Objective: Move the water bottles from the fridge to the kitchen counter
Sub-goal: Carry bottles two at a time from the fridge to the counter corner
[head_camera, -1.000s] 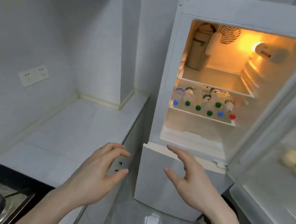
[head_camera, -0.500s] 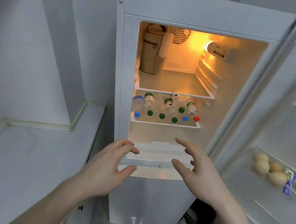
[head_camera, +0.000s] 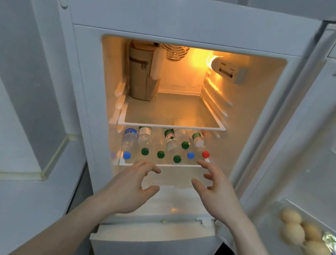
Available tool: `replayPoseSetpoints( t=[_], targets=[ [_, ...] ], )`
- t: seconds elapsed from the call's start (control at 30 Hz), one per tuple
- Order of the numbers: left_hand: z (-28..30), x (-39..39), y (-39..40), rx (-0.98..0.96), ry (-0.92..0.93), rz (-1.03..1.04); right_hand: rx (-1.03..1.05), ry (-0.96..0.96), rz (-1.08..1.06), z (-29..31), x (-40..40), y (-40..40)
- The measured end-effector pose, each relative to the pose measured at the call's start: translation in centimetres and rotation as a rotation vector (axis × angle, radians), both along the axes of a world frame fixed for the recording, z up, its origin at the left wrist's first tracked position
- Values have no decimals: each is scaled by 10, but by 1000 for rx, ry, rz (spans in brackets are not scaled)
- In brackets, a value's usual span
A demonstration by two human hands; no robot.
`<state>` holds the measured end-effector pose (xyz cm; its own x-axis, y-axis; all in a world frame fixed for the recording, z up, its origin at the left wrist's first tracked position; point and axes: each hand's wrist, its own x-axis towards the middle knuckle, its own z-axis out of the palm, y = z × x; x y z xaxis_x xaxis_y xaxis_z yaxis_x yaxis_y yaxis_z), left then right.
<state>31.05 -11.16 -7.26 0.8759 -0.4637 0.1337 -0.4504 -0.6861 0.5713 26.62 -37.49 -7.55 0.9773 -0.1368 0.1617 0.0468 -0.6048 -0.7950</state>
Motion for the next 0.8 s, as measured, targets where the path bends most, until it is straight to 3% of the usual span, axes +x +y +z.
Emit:
replayPoseSetpoints(
  t=[0.17, 0.5, 0.67, 0.8],
  targets=[
    [-3, 63, -43, 0, 79, 71, 90, -9, -23, -6, 47, -20],
    [-37, 183, -143, -167, 573, 311, 161, -4, -93, -33, 111, -48],
    [-41, 211, -172, -103, 594, 427, 187, 5, -111, -41, 131, -48],
    [-44, 223, -189, -246, 741, 460, 217, -2, -133, -47, 142, -49]
  ],
)
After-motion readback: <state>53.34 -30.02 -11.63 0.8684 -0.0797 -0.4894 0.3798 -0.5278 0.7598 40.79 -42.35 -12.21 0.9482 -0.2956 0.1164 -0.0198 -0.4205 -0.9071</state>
